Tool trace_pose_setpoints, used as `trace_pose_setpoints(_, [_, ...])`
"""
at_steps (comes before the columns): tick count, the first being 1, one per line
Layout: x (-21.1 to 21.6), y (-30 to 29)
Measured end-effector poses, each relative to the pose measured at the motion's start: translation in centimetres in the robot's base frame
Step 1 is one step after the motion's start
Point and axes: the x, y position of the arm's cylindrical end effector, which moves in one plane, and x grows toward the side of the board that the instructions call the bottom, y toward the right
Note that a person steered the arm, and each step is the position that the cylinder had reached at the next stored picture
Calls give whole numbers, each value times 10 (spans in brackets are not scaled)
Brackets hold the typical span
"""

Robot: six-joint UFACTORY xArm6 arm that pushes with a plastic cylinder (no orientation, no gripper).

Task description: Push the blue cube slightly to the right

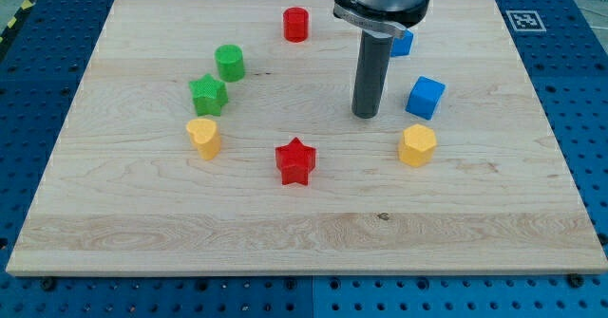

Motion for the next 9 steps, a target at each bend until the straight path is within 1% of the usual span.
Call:
trace_pose_setpoints(5, [0, 47])
trace_pose_setpoints(6, [9, 56])
trace_pose_setpoints(9, [9, 75])
